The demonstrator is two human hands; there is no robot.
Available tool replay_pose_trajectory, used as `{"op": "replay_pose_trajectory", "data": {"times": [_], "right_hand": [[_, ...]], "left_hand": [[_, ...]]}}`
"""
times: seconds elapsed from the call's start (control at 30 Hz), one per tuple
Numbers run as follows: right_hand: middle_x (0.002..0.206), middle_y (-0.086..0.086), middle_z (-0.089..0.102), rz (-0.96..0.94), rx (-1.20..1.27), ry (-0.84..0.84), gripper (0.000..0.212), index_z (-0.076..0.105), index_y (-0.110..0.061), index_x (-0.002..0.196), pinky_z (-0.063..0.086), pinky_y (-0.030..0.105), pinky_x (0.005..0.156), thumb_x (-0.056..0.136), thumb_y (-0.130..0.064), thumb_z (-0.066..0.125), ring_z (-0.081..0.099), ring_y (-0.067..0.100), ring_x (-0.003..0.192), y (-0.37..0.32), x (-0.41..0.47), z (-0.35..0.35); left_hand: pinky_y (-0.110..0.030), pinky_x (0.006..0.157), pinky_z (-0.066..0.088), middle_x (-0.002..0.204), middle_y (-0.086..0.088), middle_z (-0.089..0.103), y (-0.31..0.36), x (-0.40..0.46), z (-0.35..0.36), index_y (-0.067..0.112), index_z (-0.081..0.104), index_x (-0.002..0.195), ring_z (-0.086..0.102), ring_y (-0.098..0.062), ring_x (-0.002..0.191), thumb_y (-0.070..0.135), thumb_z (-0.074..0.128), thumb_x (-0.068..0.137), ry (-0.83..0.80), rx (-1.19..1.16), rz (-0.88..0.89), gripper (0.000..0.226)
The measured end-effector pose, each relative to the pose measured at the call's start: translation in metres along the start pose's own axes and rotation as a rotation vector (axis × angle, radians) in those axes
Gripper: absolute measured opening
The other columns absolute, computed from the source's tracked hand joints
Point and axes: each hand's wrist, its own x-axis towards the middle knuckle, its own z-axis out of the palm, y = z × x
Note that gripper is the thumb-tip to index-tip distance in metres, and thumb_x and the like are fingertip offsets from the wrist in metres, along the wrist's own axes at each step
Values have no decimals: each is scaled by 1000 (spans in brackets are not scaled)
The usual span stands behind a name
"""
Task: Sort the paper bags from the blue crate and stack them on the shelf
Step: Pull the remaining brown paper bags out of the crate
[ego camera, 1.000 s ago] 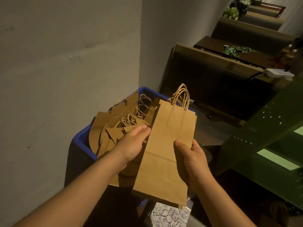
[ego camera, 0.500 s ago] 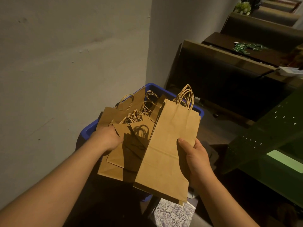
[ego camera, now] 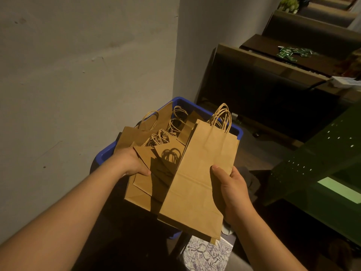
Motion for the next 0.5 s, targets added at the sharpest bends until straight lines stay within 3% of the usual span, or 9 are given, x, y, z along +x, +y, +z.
{"op": "replay_pose_trajectory", "data": {"times": [0.17,0.27,0.33,0.4,0.5], "right_hand": [[109,-3,72,10,5,4,22,59,-24,120,52,33,92,99,-17,62,69,18,102,-1,2,4],[113,-1,72,20,26,11,26,57,-21,124,51,35,97,99,-16,61,69,19,105,-1,3,5],[111,-1,73,27,34,12,24,59,-21,123,53,35,94,99,-16,62,70,20,104,-3,3,5],[109,-1,74,35,29,11,22,60,-22,119,54,32,87,99,-17,62,71,20,101,-4,4,5],[113,1,74,53,59,1,25,60,-19,123,52,35,93,98,-17,63,71,21,105,-4,4,2]], "left_hand": [[-38,88,53,103,-3,67,3,3,-2,21,61,98,61,-23,101,29,86,81,-48,-121,-30,31],[-37,86,51,94,-1,59,5,-1,1,21,51,94,57,-23,101,22,86,82,-39,-183,-69,36],[-40,88,51,103,-3,63,5,-4,1,19,57,110,61,-28,111,15,86,80,-37,-285,-91,42],[-43,92,50,117,-5,65,6,-7,0,17,55,130,60,-32,121,8,88,75,-31,-392,-105,65],[-50,101,52,128,-9,64,1,-11,-1,19,49,143,59,-35,124,8,90,72,-9,-466,-120,82]]}}
